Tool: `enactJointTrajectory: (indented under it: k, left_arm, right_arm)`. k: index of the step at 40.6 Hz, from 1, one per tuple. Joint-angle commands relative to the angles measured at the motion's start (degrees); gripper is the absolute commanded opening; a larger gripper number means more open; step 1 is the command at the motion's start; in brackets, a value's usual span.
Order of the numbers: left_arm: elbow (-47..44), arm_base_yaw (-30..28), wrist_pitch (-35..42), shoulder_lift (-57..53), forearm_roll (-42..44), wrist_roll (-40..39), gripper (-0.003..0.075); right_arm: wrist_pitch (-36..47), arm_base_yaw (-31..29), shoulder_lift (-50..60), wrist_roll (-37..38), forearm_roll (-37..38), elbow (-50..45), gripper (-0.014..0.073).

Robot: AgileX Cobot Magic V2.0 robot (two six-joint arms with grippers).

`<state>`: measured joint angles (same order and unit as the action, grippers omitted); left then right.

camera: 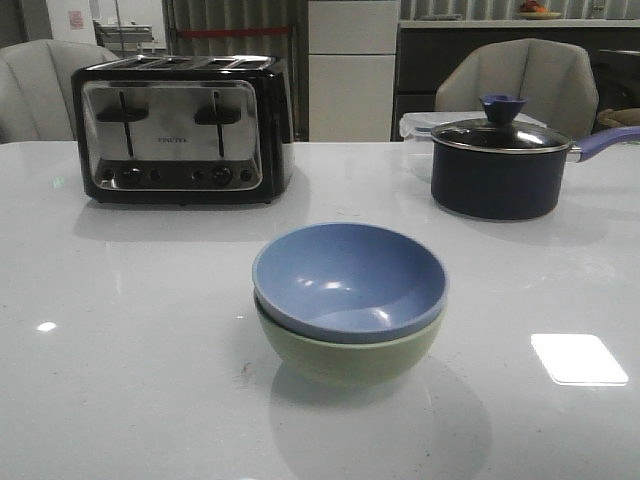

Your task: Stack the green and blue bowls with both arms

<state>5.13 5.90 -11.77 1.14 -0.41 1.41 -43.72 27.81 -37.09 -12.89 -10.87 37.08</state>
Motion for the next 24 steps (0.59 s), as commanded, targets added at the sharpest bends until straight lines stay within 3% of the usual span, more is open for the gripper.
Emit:
enactJointTrajectory:
  k: [1,8,24]
  left_arm:
    - [-1.4,-0.5,7.3,-0.8,2.5,-5.5,0.0093]
    - [-5.7,-1.9,12.1,-2.6,2.5,-5.5,0.0093]
    - [-5.6,-3.6,11.8,-2.6,2.3,-5.5,0.0093]
  right_arm:
    - [3.5,-0.1,0.1,-0.7,-0.4,1.4,0.0057]
    - [3.5,-0.1,0.1,-0.7,-0.4,1.4,0.0057]
    - [3.5,-0.1,0.1,-0.7,-0.4,1.4,0.0057]
